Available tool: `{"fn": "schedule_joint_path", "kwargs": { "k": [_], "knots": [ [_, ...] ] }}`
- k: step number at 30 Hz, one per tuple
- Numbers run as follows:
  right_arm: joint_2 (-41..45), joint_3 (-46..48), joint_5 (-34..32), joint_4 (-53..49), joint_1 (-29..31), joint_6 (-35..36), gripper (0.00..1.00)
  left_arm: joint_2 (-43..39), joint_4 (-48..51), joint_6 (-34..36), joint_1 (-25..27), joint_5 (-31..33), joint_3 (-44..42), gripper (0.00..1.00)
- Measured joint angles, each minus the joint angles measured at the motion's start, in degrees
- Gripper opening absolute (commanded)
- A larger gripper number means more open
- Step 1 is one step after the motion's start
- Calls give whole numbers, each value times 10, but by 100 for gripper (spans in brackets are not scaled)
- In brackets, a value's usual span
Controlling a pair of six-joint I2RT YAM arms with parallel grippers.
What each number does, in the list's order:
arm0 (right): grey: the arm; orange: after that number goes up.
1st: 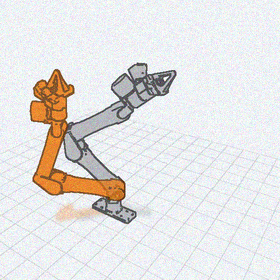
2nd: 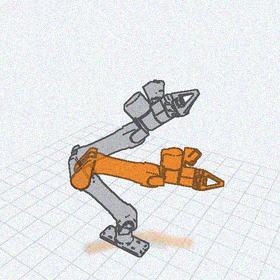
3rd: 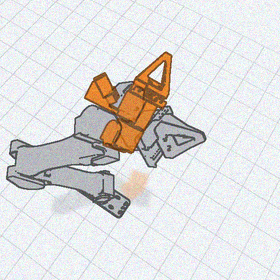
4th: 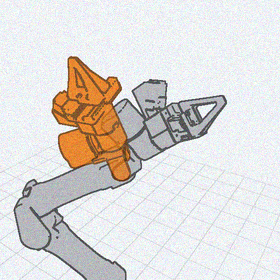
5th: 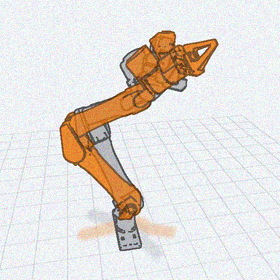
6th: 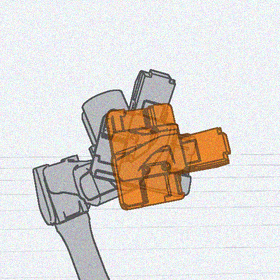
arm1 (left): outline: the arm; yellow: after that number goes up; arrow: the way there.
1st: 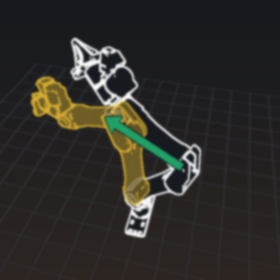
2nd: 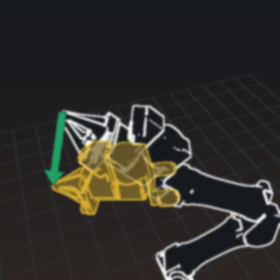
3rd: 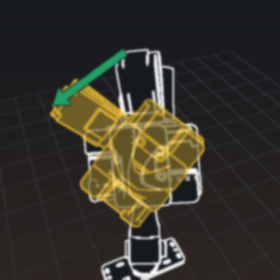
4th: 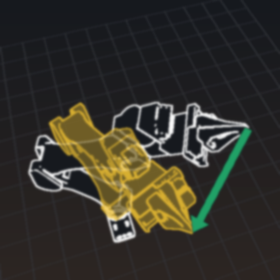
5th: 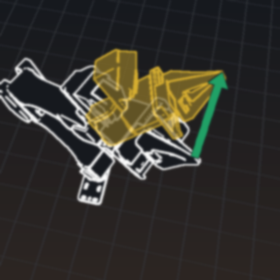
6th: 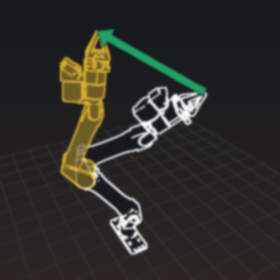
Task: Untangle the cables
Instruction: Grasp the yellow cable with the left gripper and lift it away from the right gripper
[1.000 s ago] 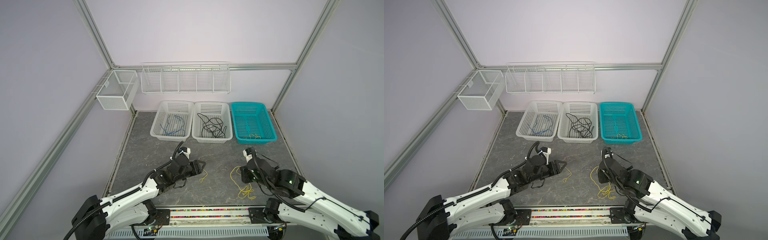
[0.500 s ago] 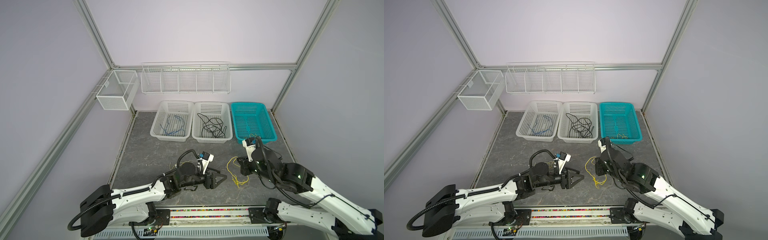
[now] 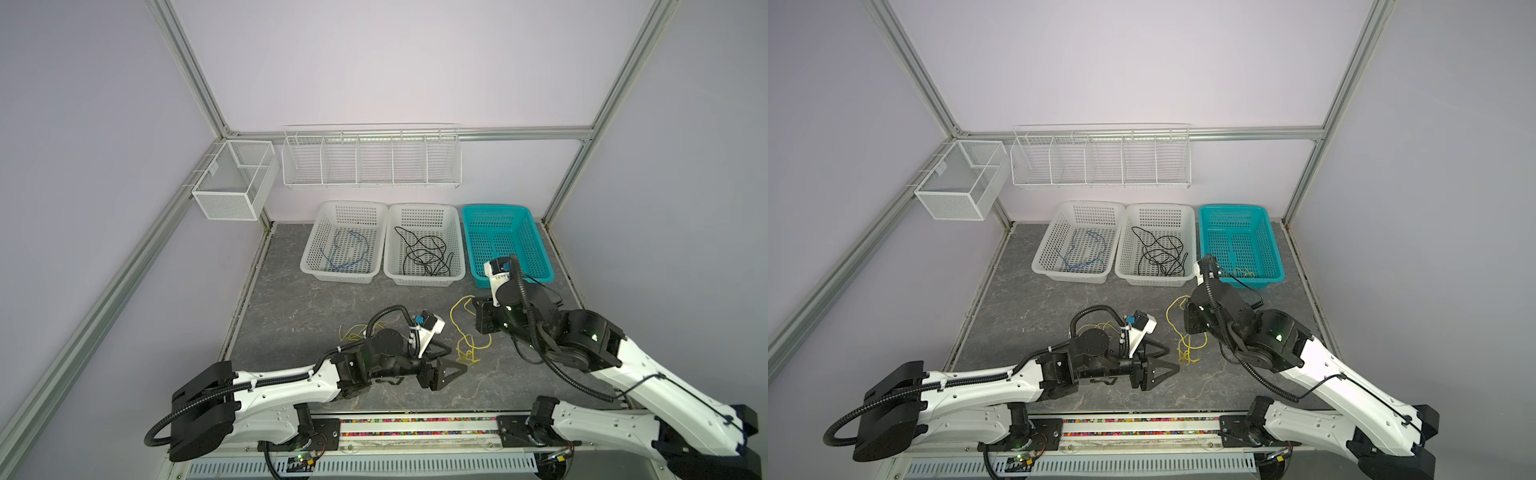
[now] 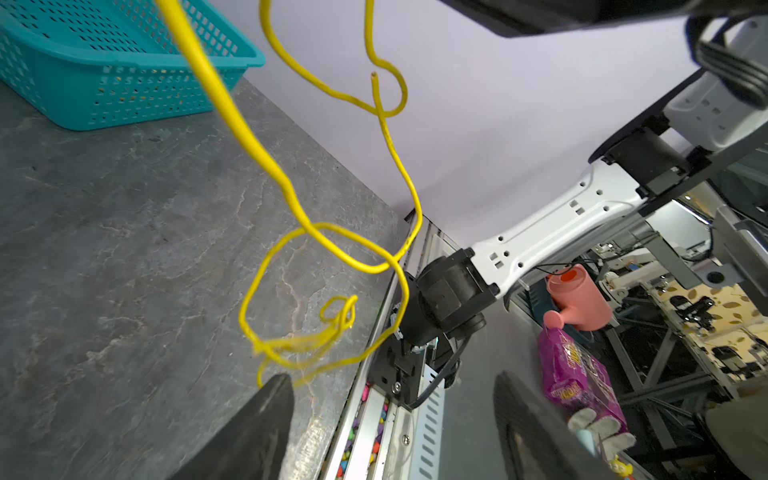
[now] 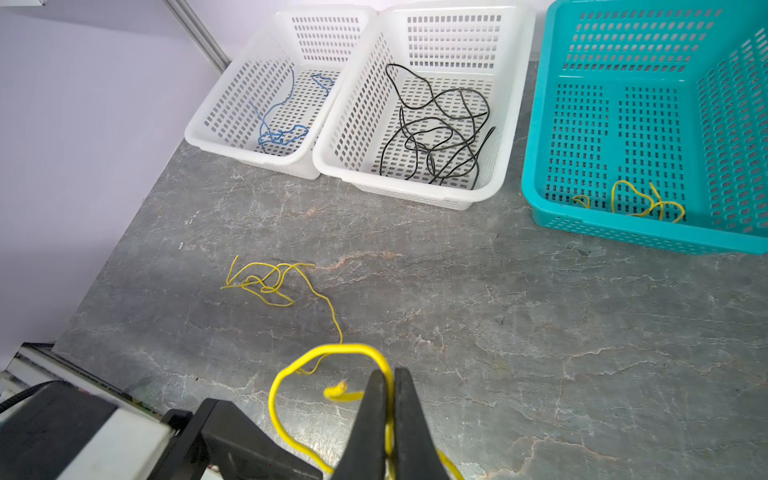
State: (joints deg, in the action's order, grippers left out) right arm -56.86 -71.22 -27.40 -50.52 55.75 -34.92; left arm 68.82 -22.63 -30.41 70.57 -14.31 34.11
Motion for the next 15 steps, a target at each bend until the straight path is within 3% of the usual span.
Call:
{"fn": "schedule_joint_path", "kwargs": {
  "k": [15],
  "knots": [
    [-32, -27, 0, 9, 16, -9, 7, -3, 58, 38, 0, 64, 29, 75]
  ]
}}
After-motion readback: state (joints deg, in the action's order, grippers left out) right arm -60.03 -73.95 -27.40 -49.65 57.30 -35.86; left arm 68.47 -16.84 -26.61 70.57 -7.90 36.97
